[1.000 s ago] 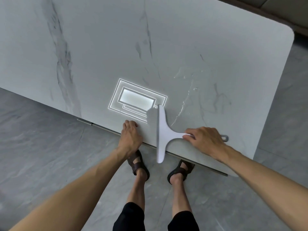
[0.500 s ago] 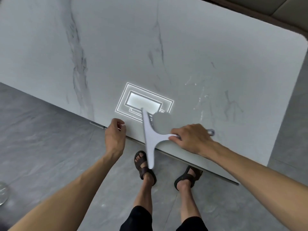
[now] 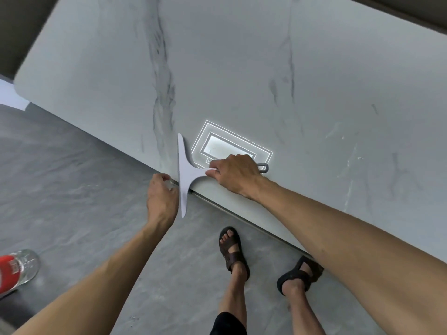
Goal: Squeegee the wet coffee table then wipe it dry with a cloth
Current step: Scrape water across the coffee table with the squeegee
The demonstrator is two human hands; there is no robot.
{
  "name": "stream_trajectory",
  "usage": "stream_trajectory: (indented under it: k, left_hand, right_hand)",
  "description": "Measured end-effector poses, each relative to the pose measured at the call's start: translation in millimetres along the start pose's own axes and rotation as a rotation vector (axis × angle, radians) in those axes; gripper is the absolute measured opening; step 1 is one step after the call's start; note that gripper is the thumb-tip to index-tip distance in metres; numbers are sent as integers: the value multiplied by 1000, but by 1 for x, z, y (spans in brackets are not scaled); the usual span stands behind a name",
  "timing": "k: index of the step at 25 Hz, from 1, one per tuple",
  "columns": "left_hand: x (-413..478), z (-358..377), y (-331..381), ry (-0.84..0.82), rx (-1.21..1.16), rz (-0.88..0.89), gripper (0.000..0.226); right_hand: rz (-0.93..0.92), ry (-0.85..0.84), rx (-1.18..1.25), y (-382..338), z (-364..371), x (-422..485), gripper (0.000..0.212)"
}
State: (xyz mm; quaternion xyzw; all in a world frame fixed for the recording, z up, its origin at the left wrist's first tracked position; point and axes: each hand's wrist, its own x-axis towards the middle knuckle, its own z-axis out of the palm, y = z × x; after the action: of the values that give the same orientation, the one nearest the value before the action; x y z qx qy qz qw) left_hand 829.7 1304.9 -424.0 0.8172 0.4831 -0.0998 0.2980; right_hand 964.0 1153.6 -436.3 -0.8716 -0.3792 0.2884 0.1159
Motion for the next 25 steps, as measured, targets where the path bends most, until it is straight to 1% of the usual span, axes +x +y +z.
stream_trajectory:
  k: [4, 8, 12, 14, 16, 18, 19, 21, 23, 25]
  left_hand:
    - [-1, 12, 14, -132, 57, 55, 38]
    - [-19, 39, 40, -257, 81, 171, 41]
    - [-52, 74, 66, -370, 111, 304, 41]
    - [-72, 91, 79, -410, 120, 352, 40]
    - [-90, 104, 87, -424, 129, 381, 40]
    - [-104, 114, 91, -419, 136, 377, 39]
    - [-112, 118, 91, -415, 136, 362, 39]
    - [-128, 126, 92, -406, 145, 339, 39]
    - [-144, 135, 93, -402, 172, 322, 37]
    - [-157, 143, 94, -410, 188, 316, 33]
  right_hand:
    - [154, 114, 22, 56, -12, -34, 40]
    - [324, 200, -41, 142, -19, -121, 35]
    - [503, 206, -70, 209, -21, -221, 29]
    - [576, 215, -57, 230, -24, -267, 34]
    - [612, 223, -46, 236, -25, -297, 43]
    - [592, 222, -12, 227, -21, -307, 47]
    - [552, 207, 13, 217, -16, -306, 48]
    - [418, 145, 52, 189, 1, -295, 46]
    - [260, 49, 69, 163, 23, -281, 39]
    - [178, -11, 61, 156, 36, -273, 35]
